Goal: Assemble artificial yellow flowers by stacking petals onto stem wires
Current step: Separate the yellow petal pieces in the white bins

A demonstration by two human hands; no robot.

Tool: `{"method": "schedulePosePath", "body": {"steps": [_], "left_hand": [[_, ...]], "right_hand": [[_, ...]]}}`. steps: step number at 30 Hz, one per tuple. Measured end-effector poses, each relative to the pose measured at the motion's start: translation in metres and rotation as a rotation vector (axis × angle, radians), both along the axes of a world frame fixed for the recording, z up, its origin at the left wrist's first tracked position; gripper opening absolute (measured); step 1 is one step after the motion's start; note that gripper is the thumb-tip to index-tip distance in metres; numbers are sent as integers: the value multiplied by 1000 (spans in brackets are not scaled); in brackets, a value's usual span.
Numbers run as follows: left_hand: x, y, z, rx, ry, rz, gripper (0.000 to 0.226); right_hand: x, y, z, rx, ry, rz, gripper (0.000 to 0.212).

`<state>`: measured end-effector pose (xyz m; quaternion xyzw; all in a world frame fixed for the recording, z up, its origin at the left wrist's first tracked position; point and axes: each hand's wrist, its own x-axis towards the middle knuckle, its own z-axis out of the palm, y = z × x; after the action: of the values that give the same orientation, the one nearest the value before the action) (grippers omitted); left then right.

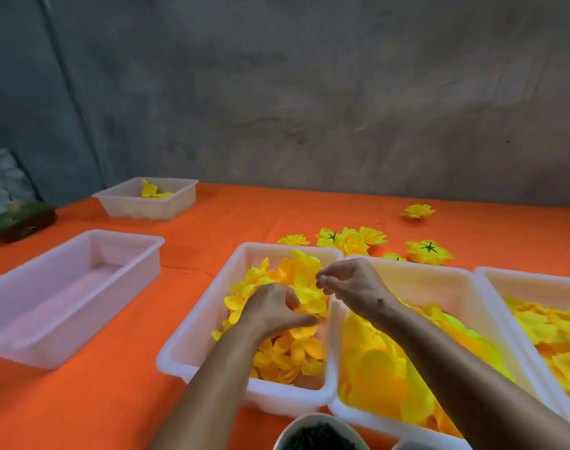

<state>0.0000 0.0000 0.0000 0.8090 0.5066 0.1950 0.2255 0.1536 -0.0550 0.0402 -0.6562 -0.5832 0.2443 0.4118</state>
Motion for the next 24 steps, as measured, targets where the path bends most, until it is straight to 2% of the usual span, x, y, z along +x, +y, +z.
{"method": "schedulePosePath", "body": {"steps": [2,4,10,13,17,20,24], "left_hand": [[0,0,-1,-20,100,-47,32],[-1,3,-5,-11,124,-46,24],[-3,10,-9,9,-65,10,17],[-1,10,-8,40,-138,62,13],[0,7,-6,23,-219,108,17],[2,0,-3,37,-264,77,19],[9,-15,5,221,-383,40,11]], "right_hand": [[-1,1,-6,-4,-36,-15,15],[-1,0,-15,-4,-60,-18,14],[0,1,-23,56,-128,-27,14],[-2,0,-24,72,-293,7,18],[-6,2,-29,28,-672,57,25],[-10,5,-30,8,-756,60,28],[-14,6,-28,2,-821,49,23]]}}
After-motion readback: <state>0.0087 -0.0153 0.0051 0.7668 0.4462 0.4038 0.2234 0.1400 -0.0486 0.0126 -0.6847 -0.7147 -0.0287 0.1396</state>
